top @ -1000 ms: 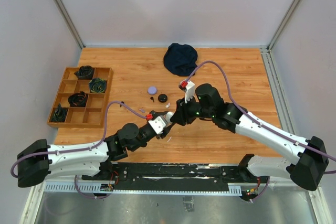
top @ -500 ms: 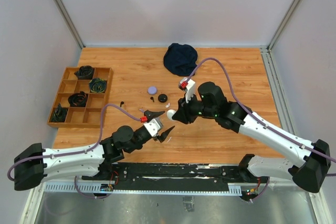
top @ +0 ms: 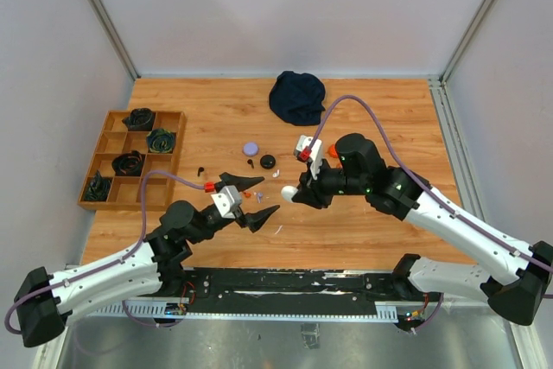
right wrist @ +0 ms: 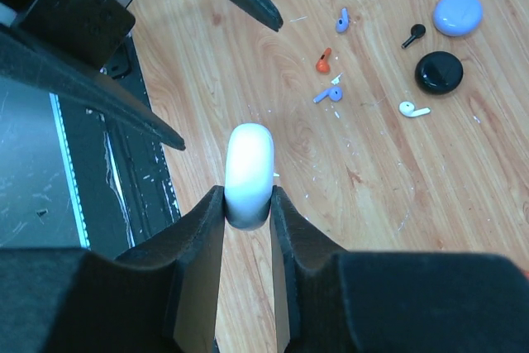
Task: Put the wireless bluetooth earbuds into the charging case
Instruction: Pick up the charging case at the center of the board.
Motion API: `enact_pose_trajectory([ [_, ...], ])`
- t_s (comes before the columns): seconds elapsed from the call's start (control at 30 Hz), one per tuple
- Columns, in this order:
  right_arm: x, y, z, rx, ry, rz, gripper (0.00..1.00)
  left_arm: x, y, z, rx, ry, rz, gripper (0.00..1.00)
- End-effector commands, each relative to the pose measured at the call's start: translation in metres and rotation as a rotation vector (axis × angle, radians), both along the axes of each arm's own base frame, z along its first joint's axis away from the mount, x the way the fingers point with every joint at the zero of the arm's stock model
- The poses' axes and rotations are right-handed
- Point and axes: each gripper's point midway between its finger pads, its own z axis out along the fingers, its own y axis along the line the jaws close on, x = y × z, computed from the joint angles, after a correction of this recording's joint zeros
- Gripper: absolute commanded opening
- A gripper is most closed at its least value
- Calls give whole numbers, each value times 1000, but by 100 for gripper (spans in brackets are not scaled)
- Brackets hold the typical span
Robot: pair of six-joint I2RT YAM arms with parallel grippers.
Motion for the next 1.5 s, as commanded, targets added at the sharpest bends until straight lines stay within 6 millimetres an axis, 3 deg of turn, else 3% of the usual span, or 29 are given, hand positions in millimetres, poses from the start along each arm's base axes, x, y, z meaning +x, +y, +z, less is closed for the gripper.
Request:
enact_pose_trajectory([
  [0.0,-11,-1,15,7,-76,119,12,-24,-12,0,-10,46,-190,80],
  [0.53,-18,7,20,3,-141,266,11,-28,-27,2,-38,136,-455,70],
  [1.0,-20,9,16,1,-136,292,10,-30,-33,6,-101,172,-497,45],
  [1.47,-19,11,16,0,-135,290,10,-31,-34,5,-120,194,-509,39],
])
